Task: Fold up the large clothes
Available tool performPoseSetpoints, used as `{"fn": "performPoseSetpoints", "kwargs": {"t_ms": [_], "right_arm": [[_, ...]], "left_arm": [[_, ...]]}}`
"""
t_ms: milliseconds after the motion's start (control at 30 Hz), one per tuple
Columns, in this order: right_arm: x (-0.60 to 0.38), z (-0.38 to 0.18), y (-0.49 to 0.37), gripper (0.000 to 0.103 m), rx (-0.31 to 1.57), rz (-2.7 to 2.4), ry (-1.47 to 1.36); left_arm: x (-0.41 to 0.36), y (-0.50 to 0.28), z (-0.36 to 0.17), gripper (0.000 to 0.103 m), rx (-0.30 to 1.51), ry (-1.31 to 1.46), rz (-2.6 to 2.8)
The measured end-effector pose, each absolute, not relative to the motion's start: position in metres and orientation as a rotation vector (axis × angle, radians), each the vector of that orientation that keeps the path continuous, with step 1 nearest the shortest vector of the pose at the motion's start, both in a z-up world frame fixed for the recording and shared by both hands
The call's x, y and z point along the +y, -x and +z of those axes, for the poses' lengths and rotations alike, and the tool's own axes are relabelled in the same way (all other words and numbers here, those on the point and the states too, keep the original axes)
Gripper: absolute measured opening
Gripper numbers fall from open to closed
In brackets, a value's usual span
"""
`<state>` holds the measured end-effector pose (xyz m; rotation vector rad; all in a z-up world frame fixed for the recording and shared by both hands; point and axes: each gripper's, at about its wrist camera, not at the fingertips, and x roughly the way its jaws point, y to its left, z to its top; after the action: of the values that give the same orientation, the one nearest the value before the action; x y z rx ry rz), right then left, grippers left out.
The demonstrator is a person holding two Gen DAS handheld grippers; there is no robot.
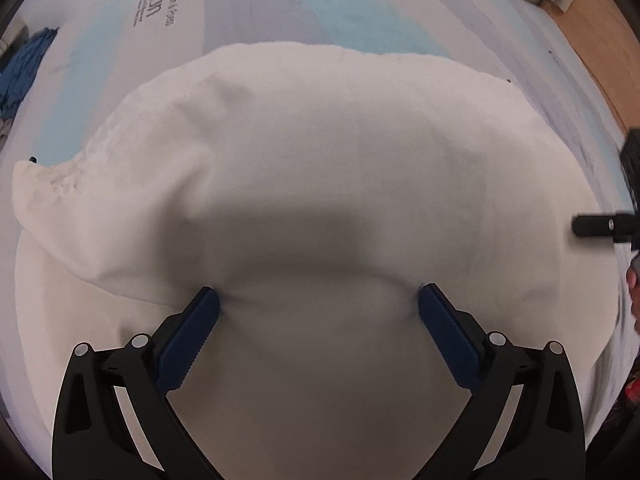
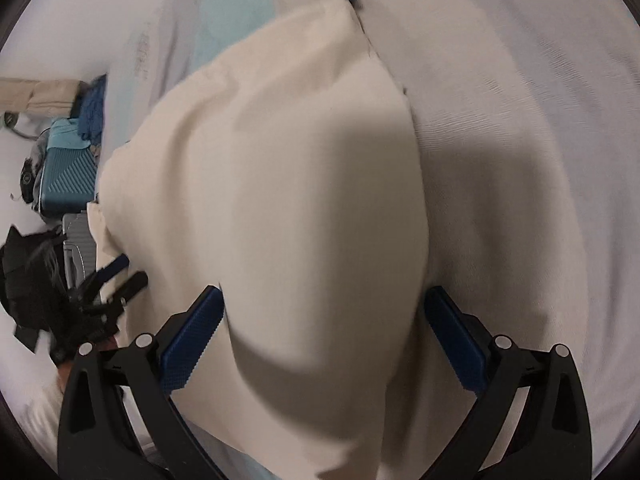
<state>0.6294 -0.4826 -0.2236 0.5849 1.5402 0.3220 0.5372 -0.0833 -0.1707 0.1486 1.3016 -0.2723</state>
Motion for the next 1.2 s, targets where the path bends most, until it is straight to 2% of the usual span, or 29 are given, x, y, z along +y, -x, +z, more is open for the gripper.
{"fn": "performPoseSetpoints", "kwargs": {"t_ms": [100, 167, 267, 400, 433, 467, 500, 567, 667, 767, 1067, 1200], "right_arm": [[-0.482, -0.223, -0.628, 0.097, 1.55, 0.377, -0.617], [-0.474, -0.216, -0.626, 0.093, 1.538, 0.473, -0.635], [-0.457, -0.217, -0.625, 0.093, 1.558, 0.495, -0.495], [-0.45, -0.231, -0.629, 0.095, 1.599, 0.456, -0.505], [-0.45, -0.23, -0.629, 0.091, 1.599, 0.445, -0.509], [-0.45, -0.231, -0.63, 0.08, 1.607, 0.421, -0.495], [-0.45, -0.23, -0.629, 0.075, 1.608, 0.416, -0.485], [-0.454, -0.225, -0.627, 0.055, 1.599, 0.427, -0.49], [-0.447, -0.211, -0.63, 0.043, 1.577, 0.415, -0.464], [-0.444, -0.203, -0.625, 0.038, 1.546, 0.377, -0.435], [-0.419, -0.163, -0.601, 0.033, 1.404, 0.212, -0.122], [-0.418, -0.158, -0.597, 0.029, 1.393, 0.184, -0.099]], "left_arm": [[-0.085, -0.539, -0.176, 0.098, 1.31, -0.129, -0.277], [-0.085, -0.539, -0.177, 0.098, 1.314, -0.127, -0.279], [-0.084, -0.539, -0.179, 0.098, 1.318, -0.122, -0.283], [-0.083, -0.541, -0.18, 0.098, 1.319, -0.118, -0.28], [-0.082, -0.544, -0.181, 0.098, 1.319, -0.12, -0.279], [-0.081, -0.544, -0.183, 0.098, 1.318, -0.12, -0.278], [-0.083, -0.545, -0.183, 0.098, 1.318, -0.121, -0.278], [-0.086, -0.537, -0.181, 0.098, 1.316, -0.124, -0.275], [-0.09, -0.531, -0.181, 0.098, 1.314, -0.126, -0.271], [-0.089, -0.531, -0.18, 0.098, 1.314, -0.126, -0.27], [-0.089, -0.529, -0.181, 0.098, 1.328, -0.116, -0.239], [-0.089, -0.527, -0.18, 0.098, 1.332, -0.117, -0.239]]}}
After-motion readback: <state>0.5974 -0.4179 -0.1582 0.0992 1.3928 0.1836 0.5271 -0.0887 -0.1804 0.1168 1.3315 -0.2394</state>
